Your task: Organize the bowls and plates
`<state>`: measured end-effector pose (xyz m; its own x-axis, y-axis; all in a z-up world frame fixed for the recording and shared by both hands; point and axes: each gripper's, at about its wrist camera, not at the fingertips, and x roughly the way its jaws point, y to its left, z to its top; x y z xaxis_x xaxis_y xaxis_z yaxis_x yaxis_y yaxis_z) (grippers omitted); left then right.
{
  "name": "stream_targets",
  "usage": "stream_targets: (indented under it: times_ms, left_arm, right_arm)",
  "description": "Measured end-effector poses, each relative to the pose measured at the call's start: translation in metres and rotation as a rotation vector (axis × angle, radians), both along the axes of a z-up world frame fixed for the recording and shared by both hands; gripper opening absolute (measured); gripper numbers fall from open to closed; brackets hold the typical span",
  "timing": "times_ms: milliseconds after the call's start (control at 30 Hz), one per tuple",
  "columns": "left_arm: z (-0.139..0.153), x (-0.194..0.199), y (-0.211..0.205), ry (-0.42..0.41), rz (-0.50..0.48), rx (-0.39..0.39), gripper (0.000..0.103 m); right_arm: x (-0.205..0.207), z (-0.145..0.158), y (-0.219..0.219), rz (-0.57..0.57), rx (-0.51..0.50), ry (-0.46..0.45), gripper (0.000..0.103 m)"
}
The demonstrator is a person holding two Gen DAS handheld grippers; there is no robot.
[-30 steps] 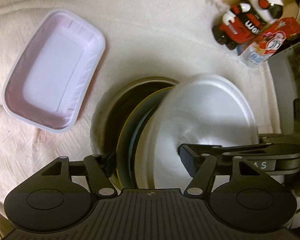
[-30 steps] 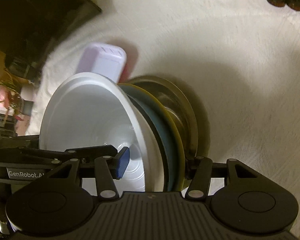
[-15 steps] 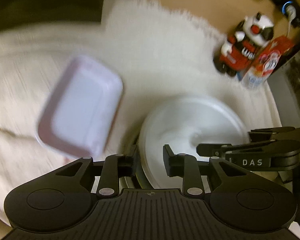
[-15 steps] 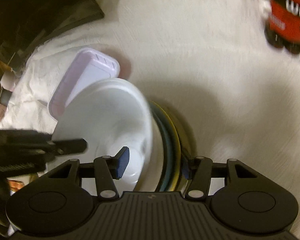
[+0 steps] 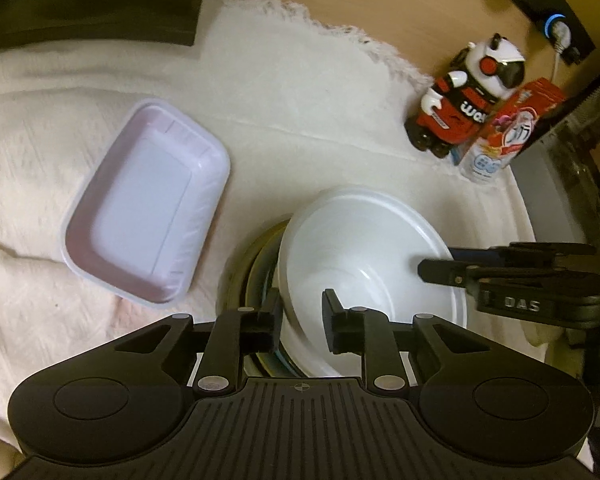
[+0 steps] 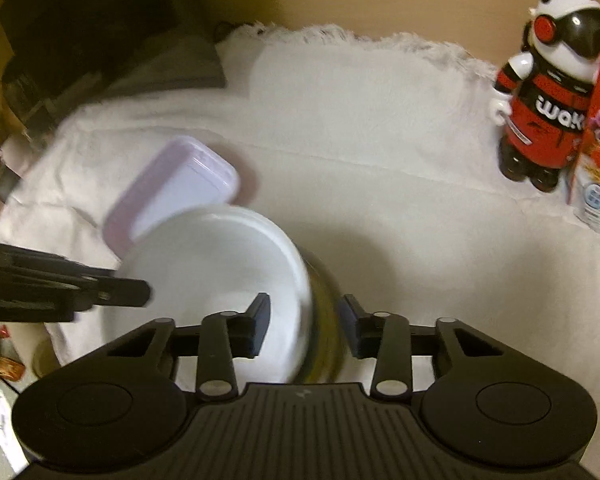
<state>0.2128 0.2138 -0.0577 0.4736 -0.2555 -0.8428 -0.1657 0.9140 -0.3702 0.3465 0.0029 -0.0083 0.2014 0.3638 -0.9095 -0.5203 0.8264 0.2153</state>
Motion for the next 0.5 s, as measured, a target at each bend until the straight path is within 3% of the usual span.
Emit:
stream_targets:
  times_ms: [200, 500]
  left_arm:
    - [-0.004, -0.002, -0.001, 0.015, 0.01, 0.02, 0.024]
    - [-0.008, -0.006, 0.004, 0.042, 0.038, 0.03, 0.024]
  right_arm:
    - [-0.001, -0.021, -0.011, -0.029, -0.016, 0.053, 0.033]
    - [-0.013, -0.017, -0.008, -0.005, -0.005, 0.042, 0.033]
